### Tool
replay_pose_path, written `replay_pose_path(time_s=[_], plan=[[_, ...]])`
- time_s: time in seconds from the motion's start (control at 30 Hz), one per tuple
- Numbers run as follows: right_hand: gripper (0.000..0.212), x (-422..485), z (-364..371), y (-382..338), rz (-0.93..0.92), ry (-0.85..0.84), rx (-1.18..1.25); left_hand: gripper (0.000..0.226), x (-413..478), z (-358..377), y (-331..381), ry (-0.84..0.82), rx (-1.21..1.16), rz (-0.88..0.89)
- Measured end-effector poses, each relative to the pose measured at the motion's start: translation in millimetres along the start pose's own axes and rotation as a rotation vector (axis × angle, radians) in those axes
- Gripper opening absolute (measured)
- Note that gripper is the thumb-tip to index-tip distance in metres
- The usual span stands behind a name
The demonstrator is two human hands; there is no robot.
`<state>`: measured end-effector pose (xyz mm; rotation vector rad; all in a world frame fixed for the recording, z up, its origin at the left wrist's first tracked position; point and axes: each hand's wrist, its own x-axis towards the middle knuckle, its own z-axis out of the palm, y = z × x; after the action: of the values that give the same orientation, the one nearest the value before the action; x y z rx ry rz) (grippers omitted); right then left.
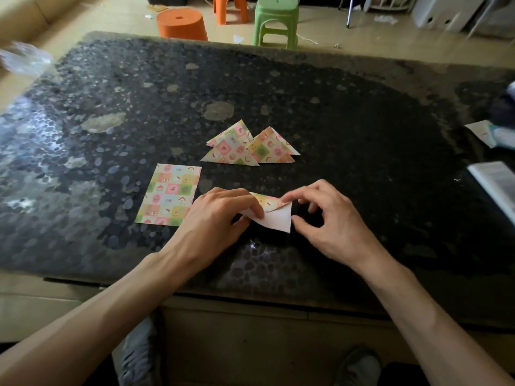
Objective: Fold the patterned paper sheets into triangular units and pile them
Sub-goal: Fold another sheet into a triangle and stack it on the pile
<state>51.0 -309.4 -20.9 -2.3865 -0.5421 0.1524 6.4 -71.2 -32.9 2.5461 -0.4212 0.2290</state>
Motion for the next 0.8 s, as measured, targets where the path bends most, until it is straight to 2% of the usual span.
replay_pose_path(time_s=[0.1,0.23,0.33,0.47,0.63,0.8], plan=[[0.023,-1,5,6,-0.096,0.025,-0.113,0.027,1,-1,-8,-0.029,-0.064,-0.015],[0.027,-1,5,7,-0.206,0.005,-0.176,0.021,5,-6,-14,-0.033,-0.148,-0.006],[0.028,-2,6,7,-0.216,-0.024,-0.135,0.022,6,-8,-16,-0.030,-0.219,-0.013],[0.018,-3,7,7,-0.241,0.036,-0.137,0.028,4,-7,-16,-0.072,-0.189,0.028],[0.014,-5,15,1,-0.305,0.046,-0.228,0.037,-1,-2,-7,-0.113,-0.041,0.133],[0.014,-7,20,-2,-0.261,0.033,-0.134,0.021,-2,3,-4,-0.058,-0.056,0.148]])
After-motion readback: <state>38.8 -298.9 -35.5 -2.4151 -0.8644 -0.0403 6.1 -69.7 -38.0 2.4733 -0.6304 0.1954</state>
